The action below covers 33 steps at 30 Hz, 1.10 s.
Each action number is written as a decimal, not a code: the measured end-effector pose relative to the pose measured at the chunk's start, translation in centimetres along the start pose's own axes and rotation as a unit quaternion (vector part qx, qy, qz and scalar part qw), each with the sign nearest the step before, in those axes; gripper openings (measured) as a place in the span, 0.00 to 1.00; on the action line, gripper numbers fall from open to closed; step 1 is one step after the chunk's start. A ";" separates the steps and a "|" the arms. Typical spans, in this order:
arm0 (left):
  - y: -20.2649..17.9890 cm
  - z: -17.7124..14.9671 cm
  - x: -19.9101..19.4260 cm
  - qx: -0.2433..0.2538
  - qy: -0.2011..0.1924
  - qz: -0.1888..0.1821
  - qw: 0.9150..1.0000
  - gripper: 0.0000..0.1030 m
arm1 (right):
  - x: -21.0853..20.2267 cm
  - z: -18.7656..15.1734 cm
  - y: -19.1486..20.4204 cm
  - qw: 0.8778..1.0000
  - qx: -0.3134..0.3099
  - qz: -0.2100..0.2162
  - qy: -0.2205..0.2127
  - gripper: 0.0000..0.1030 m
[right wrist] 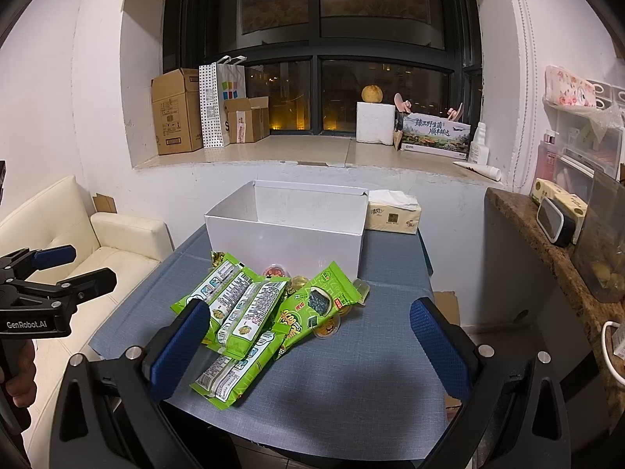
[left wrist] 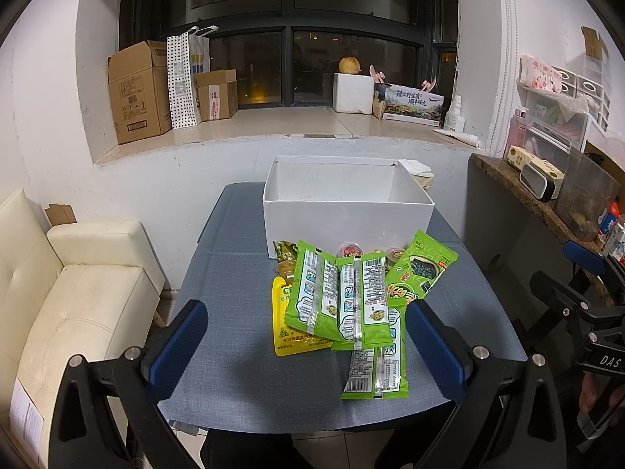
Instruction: Organize snacks
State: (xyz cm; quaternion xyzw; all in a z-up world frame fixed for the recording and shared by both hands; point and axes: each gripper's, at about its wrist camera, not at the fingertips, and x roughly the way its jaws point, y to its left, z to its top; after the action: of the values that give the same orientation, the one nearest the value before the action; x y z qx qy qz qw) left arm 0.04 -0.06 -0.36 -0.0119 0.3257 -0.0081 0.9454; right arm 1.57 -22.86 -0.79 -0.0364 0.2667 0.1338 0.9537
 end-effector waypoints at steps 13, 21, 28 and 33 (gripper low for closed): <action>0.0 -0.1 0.1 0.000 0.001 0.001 1.000 1.00 | 0.1 0.1 0.0 1.000 -0.001 0.000 0.002 1.00; 0.2 0.0 0.2 -0.001 0.001 0.002 1.000 1.00 | 0.6 0.0 0.2 1.000 -0.002 0.003 0.010 1.00; 1.3 -0.1 0.3 -0.008 0.004 0.005 1.000 1.00 | 3.7 -0.4 1.1 0.999 0.016 0.012 0.044 1.00; 2.1 -0.9 0.6 -0.012 0.009 0.007 1.000 1.00 | 9.0 -0.9 3.1 0.994 0.034 0.006 0.102 1.00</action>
State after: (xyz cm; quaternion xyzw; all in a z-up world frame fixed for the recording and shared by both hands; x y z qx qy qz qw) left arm 0.00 2.06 -1.46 -0.0212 0.3340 0.0024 0.9423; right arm 7.68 -17.91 -6.17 -0.0161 0.3675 0.1258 0.9213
